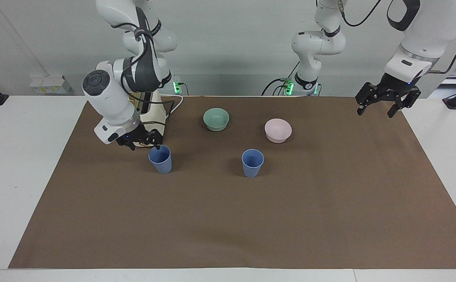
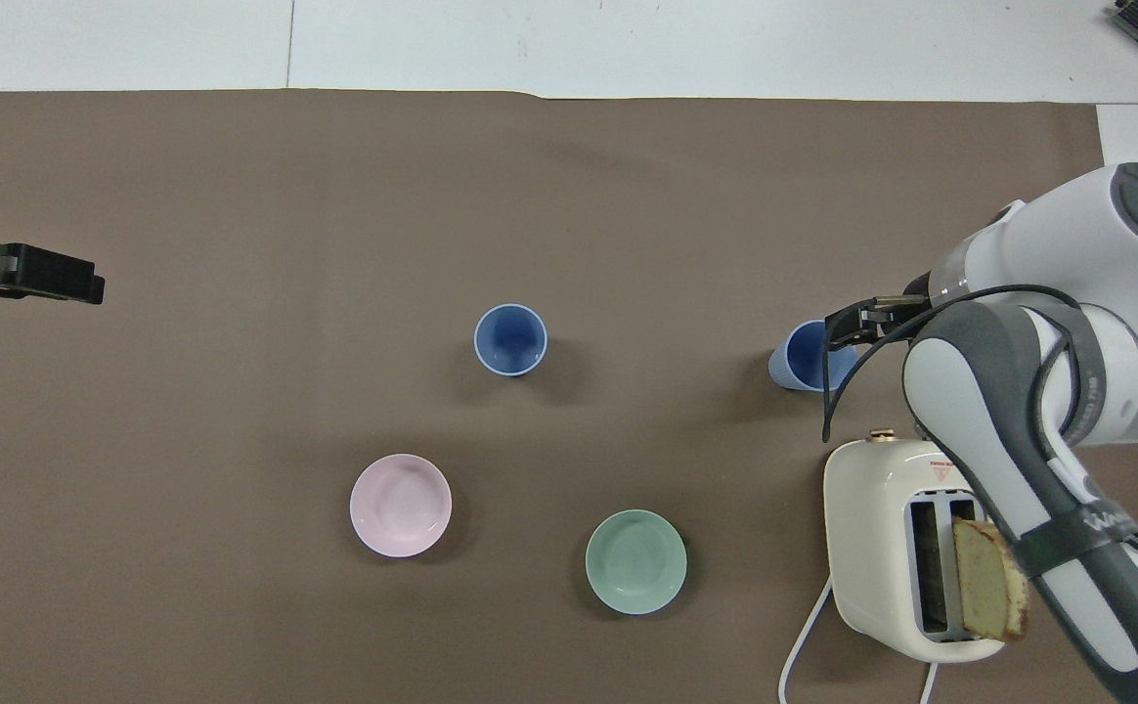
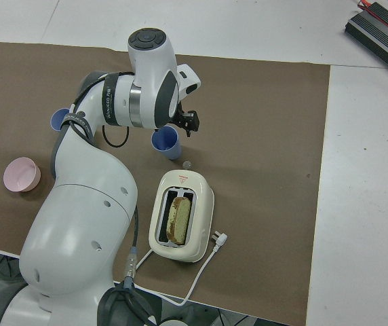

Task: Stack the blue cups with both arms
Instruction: 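Grasp the other blue cup with the right gripper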

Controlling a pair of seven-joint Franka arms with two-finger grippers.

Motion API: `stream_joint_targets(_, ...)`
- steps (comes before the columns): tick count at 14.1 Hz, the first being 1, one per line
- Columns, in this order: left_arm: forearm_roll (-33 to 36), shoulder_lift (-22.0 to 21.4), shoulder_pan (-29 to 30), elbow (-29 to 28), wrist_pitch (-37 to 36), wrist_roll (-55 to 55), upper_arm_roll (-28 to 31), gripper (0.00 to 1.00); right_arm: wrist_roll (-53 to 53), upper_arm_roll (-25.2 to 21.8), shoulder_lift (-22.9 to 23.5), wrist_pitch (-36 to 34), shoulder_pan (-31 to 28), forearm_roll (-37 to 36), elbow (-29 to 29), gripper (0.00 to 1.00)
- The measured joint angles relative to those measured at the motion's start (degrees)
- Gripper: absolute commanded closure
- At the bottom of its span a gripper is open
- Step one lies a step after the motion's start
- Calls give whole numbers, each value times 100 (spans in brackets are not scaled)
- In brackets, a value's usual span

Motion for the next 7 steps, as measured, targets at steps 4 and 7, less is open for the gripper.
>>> stream_joint_targets(4, 36, -17, 0, 33, -372, 0, -24, 0, -59, -2, 276, 653, -11, 0, -345, 28)
stream_joint_targets(7, 38, -27, 0, 20, -495, 1, -25, 0, -159, 10, 459, 838, 9, 0, -386, 100)
